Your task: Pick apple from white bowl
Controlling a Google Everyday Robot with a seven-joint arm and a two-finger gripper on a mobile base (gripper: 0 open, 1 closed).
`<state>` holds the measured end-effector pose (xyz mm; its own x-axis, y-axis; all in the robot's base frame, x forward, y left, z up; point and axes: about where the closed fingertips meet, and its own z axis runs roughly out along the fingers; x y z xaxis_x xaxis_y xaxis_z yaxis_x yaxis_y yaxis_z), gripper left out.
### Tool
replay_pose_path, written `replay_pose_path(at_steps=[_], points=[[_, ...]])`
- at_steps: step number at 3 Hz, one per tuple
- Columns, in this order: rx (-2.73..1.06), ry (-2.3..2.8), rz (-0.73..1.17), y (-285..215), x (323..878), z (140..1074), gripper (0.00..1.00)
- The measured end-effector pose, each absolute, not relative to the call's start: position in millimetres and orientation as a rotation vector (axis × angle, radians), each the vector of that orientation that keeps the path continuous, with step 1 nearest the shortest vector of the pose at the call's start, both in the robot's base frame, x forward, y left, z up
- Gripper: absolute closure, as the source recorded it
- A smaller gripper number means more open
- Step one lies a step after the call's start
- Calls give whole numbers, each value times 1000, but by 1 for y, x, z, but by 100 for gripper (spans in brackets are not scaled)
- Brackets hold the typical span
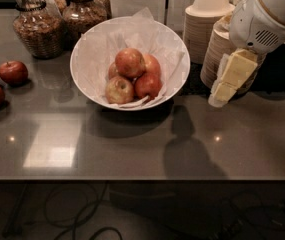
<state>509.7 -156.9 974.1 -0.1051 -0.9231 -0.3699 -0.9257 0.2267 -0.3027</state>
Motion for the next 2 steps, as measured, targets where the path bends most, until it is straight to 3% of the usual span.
replay_pose_path(at_steps=[2], points=[[-1635, 1980, 100, -141, 517, 971, 0]])
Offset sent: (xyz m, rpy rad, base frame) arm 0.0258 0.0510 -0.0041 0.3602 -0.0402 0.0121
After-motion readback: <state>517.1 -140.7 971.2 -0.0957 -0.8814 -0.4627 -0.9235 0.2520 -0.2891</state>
